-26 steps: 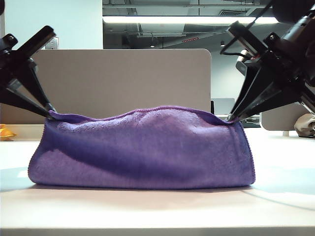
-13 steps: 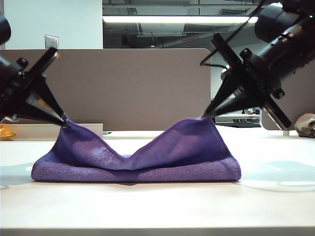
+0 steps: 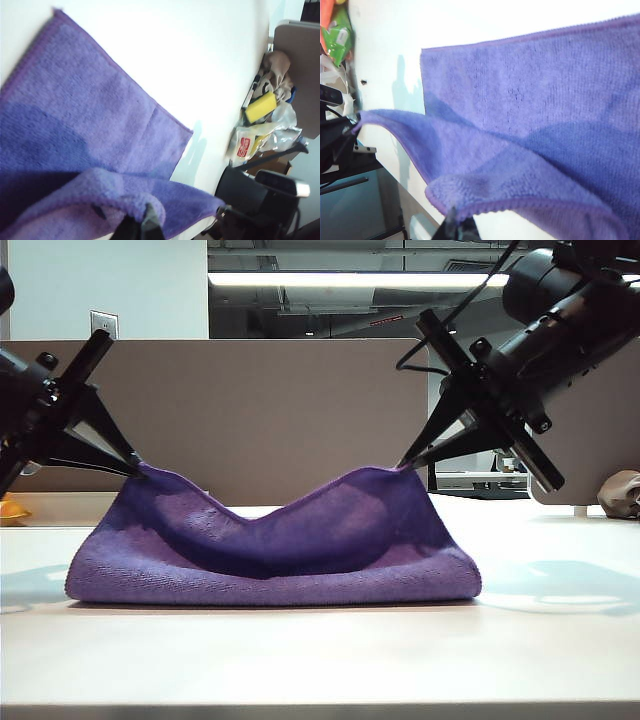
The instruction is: Fold the bottom of the cloth upward, then fold it vertically to form a square shape.
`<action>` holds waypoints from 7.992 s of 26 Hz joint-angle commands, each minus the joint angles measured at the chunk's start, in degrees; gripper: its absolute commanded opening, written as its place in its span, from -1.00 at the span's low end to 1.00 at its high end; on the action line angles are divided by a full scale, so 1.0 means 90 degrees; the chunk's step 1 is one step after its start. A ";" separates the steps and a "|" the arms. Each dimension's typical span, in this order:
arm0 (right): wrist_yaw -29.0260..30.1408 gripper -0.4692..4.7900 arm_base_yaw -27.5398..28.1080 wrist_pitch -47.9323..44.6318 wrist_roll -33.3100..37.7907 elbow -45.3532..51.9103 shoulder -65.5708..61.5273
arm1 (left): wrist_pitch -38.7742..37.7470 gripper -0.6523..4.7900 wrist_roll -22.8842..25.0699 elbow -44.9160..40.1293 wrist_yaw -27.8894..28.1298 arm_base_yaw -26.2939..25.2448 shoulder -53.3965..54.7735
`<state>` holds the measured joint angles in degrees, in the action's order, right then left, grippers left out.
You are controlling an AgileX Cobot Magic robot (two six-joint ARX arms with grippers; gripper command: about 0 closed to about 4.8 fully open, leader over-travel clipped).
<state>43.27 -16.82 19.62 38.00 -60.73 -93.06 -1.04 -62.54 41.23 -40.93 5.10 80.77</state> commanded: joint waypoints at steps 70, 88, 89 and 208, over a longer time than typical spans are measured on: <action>0.0374 -0.82 -0.0238 -0.0228 -0.0607 -0.0027 -0.0937 | -0.0590 -0.71 0.1120 0.0206 -0.1214 -0.0134 -0.0160; 0.0206 -0.83 0.0542 -0.1664 0.0852 -0.0032 -0.1066 | -0.0350 -0.72 0.1032 0.0206 -0.1365 -0.0284 -0.0738; 0.0209 -0.83 0.0563 -0.1634 0.0848 -0.0032 -0.1066 | -0.0350 -0.72 0.1069 0.0206 -0.1362 -0.0284 -0.0738; -0.0131 -0.84 -0.2171 0.0588 -0.1001 -0.2295 -0.1557 | -0.0561 -0.72 0.1970 0.0214 -0.1634 -0.0289 -0.2572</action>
<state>40.82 -36.03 24.80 28.69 -80.66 -106.34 -6.61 -44.10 42.87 -55.13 2.48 58.57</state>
